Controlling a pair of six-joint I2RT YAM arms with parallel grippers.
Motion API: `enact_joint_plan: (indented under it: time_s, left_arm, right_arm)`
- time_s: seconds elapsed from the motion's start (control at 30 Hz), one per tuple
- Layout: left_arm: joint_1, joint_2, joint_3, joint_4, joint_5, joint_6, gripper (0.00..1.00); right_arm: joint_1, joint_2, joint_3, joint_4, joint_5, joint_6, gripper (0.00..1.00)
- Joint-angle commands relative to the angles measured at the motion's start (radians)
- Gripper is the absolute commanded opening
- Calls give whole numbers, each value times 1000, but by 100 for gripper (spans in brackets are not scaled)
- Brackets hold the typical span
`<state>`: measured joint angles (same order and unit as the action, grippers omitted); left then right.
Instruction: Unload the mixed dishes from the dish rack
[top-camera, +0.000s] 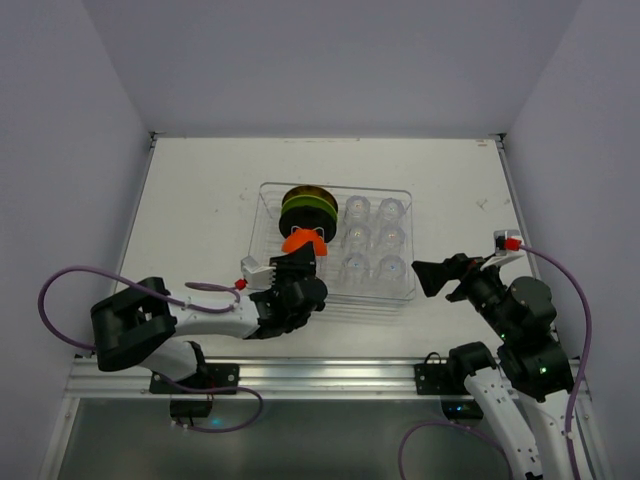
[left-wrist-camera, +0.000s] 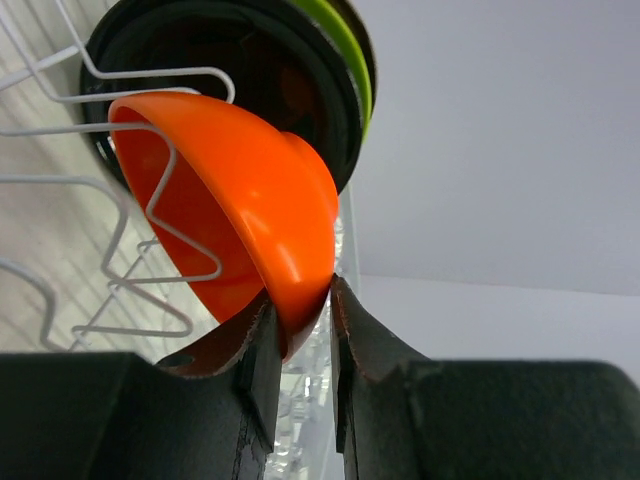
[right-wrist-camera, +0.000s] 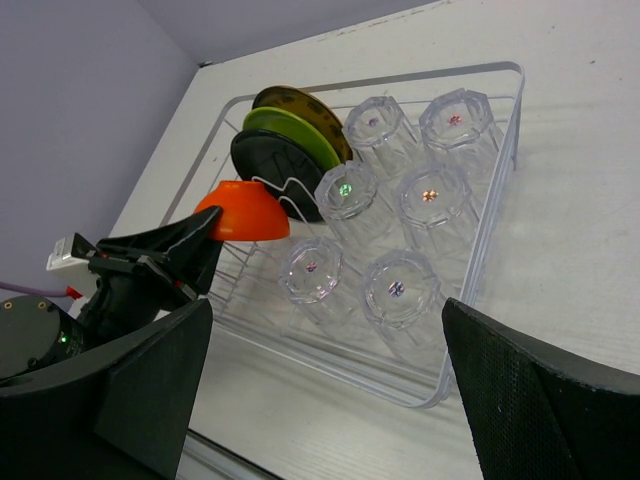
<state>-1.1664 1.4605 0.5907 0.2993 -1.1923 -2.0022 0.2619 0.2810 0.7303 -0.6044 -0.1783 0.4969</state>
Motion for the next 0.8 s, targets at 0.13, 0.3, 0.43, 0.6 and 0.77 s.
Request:
enact_joint_plan:
  time_s: [0.13, 0.3, 0.43, 0.6, 0.77]
  left_arm:
    - [-4, -54, 3, 46, -119, -214, 16]
    - [-4, -60, 4, 37, -113, -213, 6]
    - [-4, -87, 9, 35, -81, -165, 0]
    - [-12, -109, 18, 49, -93, -103, 0]
    - [-18, -140, 23, 109, -96, 17, 0]
  right_arm:
    - [0, 9, 27, 28, -20, -1, 99]
    - [2, 10, 26, 31, -21, -3, 99]
    - [0, 6, 26, 29, -20, -3, 99]
    - [2, 3, 24, 29, -16, -4, 99]
    - [2, 7, 26, 31, -16, -4, 99]
